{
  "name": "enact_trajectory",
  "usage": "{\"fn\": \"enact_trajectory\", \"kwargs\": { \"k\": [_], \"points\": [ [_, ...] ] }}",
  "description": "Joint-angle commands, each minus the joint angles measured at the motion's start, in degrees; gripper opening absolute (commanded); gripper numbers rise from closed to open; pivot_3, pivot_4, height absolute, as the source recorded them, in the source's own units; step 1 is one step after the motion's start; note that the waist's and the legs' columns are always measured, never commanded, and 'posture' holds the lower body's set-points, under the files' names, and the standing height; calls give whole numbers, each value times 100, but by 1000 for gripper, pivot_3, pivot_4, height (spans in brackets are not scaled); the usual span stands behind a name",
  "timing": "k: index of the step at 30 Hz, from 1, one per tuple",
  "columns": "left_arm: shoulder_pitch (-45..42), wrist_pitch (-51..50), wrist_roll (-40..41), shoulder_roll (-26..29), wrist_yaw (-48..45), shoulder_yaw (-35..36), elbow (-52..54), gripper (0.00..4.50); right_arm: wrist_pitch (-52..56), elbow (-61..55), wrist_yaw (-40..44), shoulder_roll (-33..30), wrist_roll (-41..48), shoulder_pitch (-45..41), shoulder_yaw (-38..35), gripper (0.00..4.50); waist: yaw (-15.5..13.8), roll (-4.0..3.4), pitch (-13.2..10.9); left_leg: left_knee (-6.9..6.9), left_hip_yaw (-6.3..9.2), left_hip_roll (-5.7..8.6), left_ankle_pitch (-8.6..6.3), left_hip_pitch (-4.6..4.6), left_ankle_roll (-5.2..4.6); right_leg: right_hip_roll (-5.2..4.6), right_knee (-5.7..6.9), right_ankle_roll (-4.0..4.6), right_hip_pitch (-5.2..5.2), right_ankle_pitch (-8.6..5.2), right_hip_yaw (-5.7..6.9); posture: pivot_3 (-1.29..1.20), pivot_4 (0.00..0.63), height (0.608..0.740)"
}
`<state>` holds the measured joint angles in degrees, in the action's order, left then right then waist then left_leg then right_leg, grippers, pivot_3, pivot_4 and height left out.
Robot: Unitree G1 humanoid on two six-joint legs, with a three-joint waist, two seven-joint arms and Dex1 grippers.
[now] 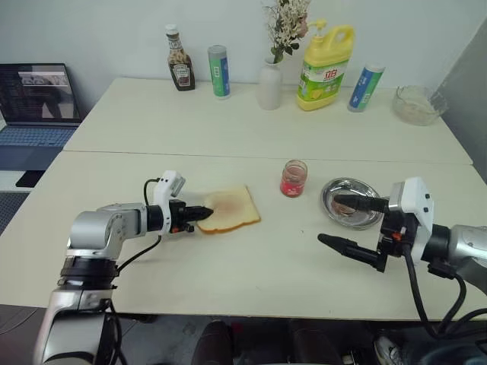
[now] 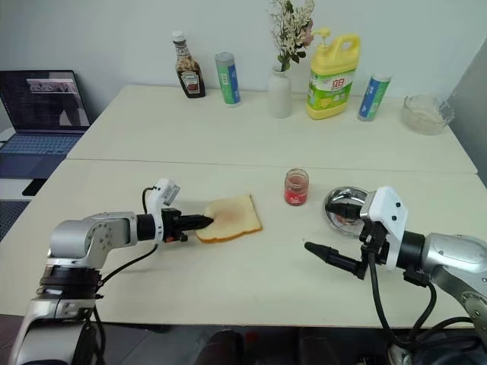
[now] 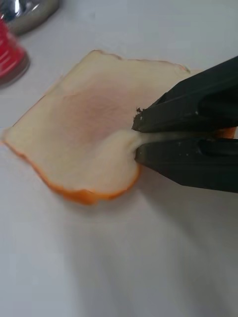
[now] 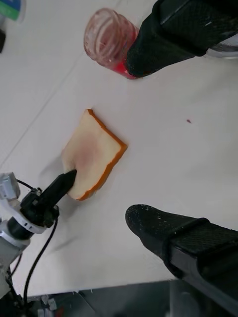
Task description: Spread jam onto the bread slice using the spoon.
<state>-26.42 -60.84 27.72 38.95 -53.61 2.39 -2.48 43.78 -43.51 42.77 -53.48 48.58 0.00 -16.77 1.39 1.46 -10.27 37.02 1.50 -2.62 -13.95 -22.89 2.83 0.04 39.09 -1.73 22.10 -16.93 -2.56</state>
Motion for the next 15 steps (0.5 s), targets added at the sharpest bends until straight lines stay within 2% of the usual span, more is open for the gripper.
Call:
{"fn": "enact_trajectory", "kwargs": {
  "k": [1, 5, 9, 15],
  "points": [
    [298, -3, 285, 105, -252, -258, 889, 9, 81, -104, 383, -269, 218, 263, -370, 4500, 0, 0, 0, 0, -1, 0, 0, 0, 0, -1, -2, 0, 0, 0, 0, 0, 150, 740],
    [443, -33, 332, -125, 9, -336, 1138, 9, 109, -115, 546, -409, 280, 456, -467, 4500, 4, 1, -1, 2, -3, 2, 0, 1, -1, -2, -4, -1, -2, -1, -2, 0, 150, 740],
    [526, -142, 308, -659, 506, -474, 1375, 9, 57, -166, 617, -450, 209, 605, -426, 4500, 0, 2, 0, 4, -1, 2, 0, 0, -1, 0, -3, -3, -3, -2, -2, 0, 150, 740],
    [623, -340, 437, -891, 813, -484, 1629, 9, 4, -213, 659, -466, 102, 743, -390, 4500, 7, 2, -1, 2, 1, 2, 0, 0, -1, 2, -3, -2, -2, -1, -2, 0, 150, 740]
  ]
}}
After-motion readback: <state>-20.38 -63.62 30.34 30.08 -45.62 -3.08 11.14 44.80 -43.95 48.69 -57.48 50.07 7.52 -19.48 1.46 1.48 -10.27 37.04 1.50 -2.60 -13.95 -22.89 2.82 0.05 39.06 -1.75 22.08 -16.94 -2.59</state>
